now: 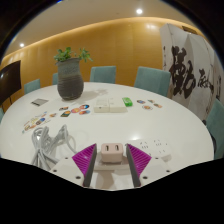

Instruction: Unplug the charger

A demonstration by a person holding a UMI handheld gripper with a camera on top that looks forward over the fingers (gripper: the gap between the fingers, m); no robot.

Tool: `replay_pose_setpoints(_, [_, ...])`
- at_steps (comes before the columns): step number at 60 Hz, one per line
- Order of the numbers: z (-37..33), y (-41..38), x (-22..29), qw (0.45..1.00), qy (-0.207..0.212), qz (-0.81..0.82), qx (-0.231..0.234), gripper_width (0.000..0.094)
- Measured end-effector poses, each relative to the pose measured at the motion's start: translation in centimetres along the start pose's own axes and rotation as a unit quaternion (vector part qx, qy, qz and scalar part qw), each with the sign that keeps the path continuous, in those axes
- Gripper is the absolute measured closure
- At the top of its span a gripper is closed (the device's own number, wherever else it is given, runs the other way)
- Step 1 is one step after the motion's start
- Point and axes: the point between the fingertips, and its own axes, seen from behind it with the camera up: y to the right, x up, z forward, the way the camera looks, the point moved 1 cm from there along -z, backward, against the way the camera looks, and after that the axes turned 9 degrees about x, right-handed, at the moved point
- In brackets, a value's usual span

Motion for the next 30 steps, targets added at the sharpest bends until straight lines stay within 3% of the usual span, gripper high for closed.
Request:
replay_pose_setpoints(6, [0.3, -0.1, 0.0, 1.0, 0.001, -0.019, -0.005, 0.0558])
replay_pose_setpoints(8, [0.3, 0.3, 0.1, 1.0, 0.004, -0.023, -0.012, 0.0588])
replay_pose_setpoints(22, [0.6, 0.4, 0.1, 1.0, -0.011, 0.002, -0.023, 0.075])
replay_pose_setpoints(28, [0.3, 0.5, 0.5, 0.999, -0.022, 0.022, -0.031, 0.0763])
replay_pose_setpoints(30, [-0.3, 0.2, 2.8, 0.999, 0.009, 0.019, -0.03, 0.0761])
